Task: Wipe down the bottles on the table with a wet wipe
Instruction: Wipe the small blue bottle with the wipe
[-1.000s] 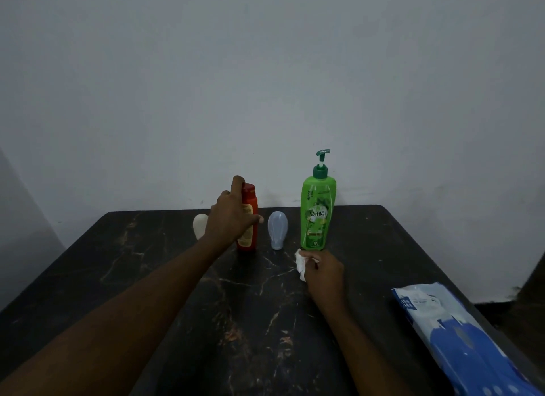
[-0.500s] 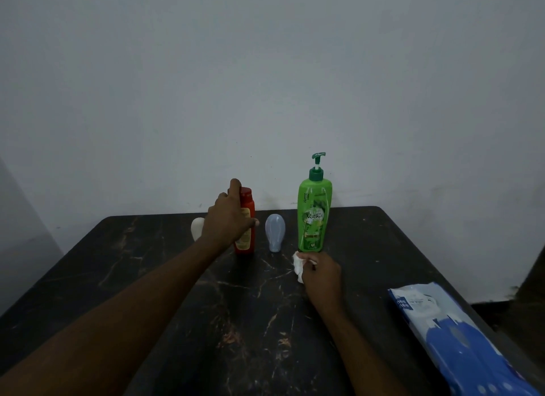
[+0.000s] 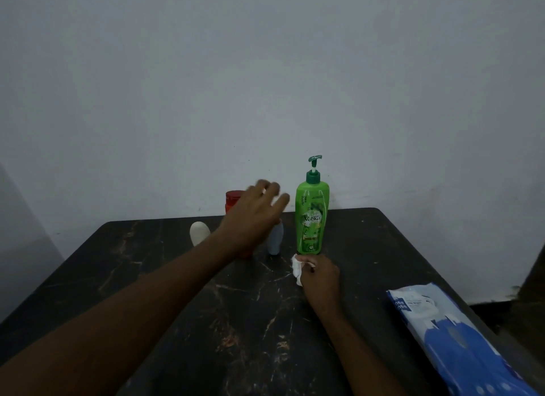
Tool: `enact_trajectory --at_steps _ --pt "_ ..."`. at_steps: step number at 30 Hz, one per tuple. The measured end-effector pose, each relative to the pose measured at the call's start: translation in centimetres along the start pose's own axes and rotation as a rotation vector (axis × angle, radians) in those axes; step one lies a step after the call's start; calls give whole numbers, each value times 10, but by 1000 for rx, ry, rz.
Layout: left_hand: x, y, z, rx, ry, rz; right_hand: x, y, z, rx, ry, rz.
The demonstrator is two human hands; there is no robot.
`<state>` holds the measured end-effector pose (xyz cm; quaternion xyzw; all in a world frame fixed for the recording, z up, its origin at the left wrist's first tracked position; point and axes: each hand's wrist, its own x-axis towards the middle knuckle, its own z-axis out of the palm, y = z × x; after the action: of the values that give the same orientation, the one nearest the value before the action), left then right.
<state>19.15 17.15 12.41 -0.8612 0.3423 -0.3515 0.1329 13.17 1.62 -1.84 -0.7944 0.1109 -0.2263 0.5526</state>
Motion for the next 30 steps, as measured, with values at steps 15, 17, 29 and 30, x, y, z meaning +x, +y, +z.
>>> enact_trajectory --at_steps 15,17,29,30 --pt "23 29 19 -192 -563 -120 1 -2 -4 138 0 26" --pt "16 30 17 -220 -526 -130 3 -1 -6 130 11 26" --pt "-105 50 -50 -940 -310 -810 -10 -18 -30 382 116 145" --pt "-118 55 -57 -1016 -307 -880 -16 -21 -34 402 113 161"
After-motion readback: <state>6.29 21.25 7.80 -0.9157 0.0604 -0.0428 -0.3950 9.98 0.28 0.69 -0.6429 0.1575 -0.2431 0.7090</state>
